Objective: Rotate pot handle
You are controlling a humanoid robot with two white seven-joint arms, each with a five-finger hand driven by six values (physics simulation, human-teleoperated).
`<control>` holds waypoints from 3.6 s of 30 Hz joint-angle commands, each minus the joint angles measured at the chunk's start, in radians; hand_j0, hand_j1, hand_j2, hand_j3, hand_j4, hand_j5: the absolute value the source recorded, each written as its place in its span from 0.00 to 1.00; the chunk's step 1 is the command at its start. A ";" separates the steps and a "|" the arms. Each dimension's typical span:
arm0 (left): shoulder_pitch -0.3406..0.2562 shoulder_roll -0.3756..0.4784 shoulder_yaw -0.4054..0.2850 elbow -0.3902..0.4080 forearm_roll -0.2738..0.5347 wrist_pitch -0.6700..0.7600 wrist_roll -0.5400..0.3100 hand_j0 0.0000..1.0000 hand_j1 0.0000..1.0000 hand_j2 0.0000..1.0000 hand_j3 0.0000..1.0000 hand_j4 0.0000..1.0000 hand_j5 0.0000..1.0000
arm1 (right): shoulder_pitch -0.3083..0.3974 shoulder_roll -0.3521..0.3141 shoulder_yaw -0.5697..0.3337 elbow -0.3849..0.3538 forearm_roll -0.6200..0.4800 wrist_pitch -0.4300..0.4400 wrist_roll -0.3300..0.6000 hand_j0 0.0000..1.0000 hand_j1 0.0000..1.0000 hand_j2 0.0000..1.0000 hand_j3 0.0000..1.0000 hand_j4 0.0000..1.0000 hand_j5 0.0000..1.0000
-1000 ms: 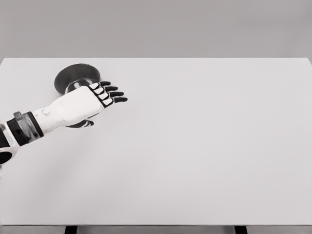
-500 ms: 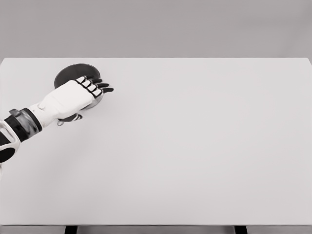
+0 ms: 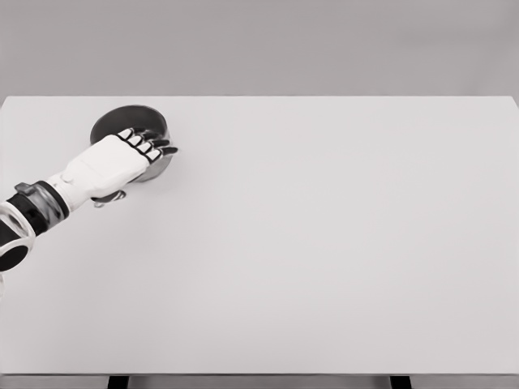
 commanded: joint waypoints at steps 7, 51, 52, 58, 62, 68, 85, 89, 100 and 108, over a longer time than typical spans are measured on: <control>0.002 0.005 0.003 0.017 -0.021 0.036 0.000 1.00 1.00 1.00 1.00 1.00 1.00 | 0.000 0.000 0.000 0.000 0.000 -0.001 0.000 1.00 1.00 1.00 1.00 1.00 1.00; -0.133 0.050 0.114 0.379 -0.016 0.037 0.004 1.00 1.00 1.00 1.00 1.00 1.00 | 0.000 0.000 0.000 0.000 0.000 0.001 0.000 1.00 1.00 1.00 1.00 1.00 1.00; -0.140 0.048 0.113 0.393 -0.015 0.037 0.004 1.00 1.00 1.00 1.00 1.00 1.00 | 0.000 0.000 0.000 0.000 0.000 -0.001 0.000 1.00 1.00 1.00 1.00 1.00 1.00; -0.172 0.047 0.109 0.456 -0.016 0.037 0.006 1.00 1.00 1.00 1.00 1.00 1.00 | 0.000 0.000 0.000 0.000 0.000 0.001 0.000 1.00 1.00 1.00 1.00 1.00 1.00; -0.199 0.042 0.106 0.502 -0.015 0.037 0.006 1.00 1.00 1.00 1.00 1.00 1.00 | 0.000 0.000 0.000 0.000 0.000 0.001 0.000 1.00 1.00 1.00 1.00 1.00 1.00; -0.225 0.042 0.103 0.531 -0.016 0.037 0.007 1.00 1.00 1.00 1.00 1.00 1.00 | 0.000 0.000 0.000 0.000 0.000 0.001 0.000 1.00 1.00 1.00 1.00 1.00 1.00; -0.279 0.038 0.103 0.609 -0.016 0.037 0.009 1.00 1.00 1.00 1.00 1.00 1.00 | 0.000 0.000 0.000 0.000 0.000 0.001 0.000 1.00 1.00 1.00 1.00 1.00 1.00; -0.293 0.036 0.103 0.637 -0.016 0.037 0.009 1.00 1.00 1.00 1.00 1.00 1.00 | 0.000 0.000 0.000 0.000 0.000 0.001 0.000 1.00 1.00 1.00 1.00 1.00 1.00; -0.279 0.042 0.104 0.582 0.025 0.025 0.009 1.00 1.00 1.00 1.00 1.00 1.00 | 0.000 0.000 0.000 0.000 0.000 -0.001 0.000 1.00 1.00 1.00 1.00 1.00 1.00; -0.221 0.050 0.107 0.464 0.117 0.023 0.009 1.00 1.00 1.00 1.00 1.00 1.00 | 0.000 0.000 0.000 0.000 0.000 0.001 0.000 1.00 1.00 1.00 1.00 1.00 1.00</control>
